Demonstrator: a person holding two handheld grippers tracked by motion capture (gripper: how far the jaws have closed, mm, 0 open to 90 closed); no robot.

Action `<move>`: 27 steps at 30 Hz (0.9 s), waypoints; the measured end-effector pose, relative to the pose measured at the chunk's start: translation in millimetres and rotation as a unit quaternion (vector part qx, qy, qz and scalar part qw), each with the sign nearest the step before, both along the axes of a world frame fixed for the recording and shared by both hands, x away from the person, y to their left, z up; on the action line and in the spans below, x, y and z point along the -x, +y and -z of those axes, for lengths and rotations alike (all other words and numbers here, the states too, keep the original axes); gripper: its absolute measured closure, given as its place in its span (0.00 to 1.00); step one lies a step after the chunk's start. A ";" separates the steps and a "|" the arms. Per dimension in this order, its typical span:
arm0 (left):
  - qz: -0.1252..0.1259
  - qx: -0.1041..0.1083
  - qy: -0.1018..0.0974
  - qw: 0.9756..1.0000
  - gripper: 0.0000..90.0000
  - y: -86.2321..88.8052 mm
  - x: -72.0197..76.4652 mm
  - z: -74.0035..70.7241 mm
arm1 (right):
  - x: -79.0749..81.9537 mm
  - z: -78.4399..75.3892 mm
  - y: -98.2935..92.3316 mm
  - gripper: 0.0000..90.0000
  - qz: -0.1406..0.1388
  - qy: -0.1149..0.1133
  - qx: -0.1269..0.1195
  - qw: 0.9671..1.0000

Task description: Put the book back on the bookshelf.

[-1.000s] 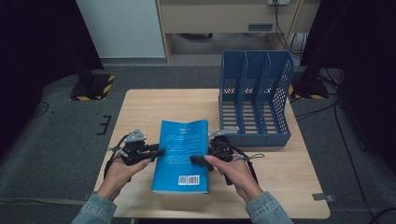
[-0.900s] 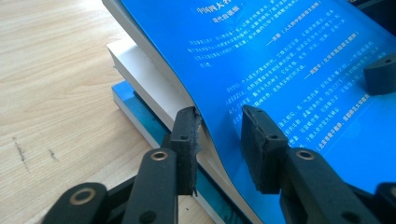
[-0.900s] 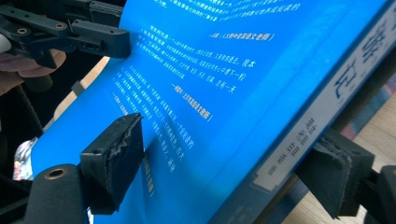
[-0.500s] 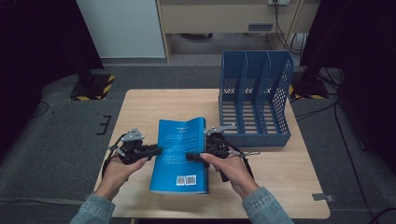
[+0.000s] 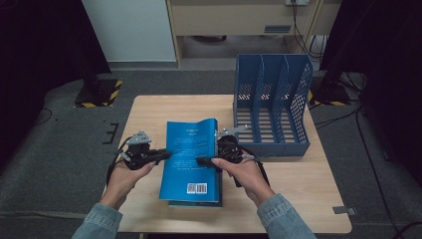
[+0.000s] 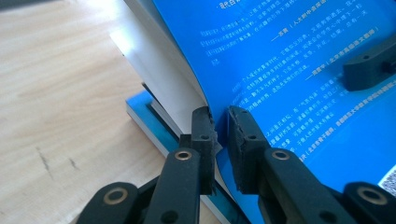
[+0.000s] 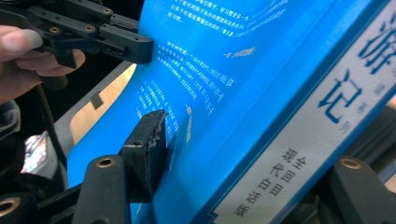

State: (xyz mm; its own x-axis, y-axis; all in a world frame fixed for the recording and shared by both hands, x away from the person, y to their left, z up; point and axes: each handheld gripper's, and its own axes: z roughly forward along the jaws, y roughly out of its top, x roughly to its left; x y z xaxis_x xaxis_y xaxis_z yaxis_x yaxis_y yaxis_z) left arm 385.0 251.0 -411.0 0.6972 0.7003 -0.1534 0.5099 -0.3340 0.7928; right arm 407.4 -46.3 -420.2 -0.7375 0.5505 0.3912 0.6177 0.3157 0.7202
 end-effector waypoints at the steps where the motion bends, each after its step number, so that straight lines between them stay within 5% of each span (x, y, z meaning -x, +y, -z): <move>1: 0.000 0.000 -0.004 1.000 0.90 0.0 -1.4 -3.2 | -1.5 -2.7 0.1 0.46 0.000 -0.006 0.001 1.000; 16: -0.005 -0.008 -0.043 0.999 0.92 0.2 -15.2 -36.6 | -13.8 -34.1 5.5 0.50 0.010 -0.100 0.030 0.995; 27: -0.003 -0.017 -0.051 0.999 0.92 -0.9 -12.7 -40.6 | -16.0 -38.7 6.8 0.49 -0.005 -0.102 0.039 0.994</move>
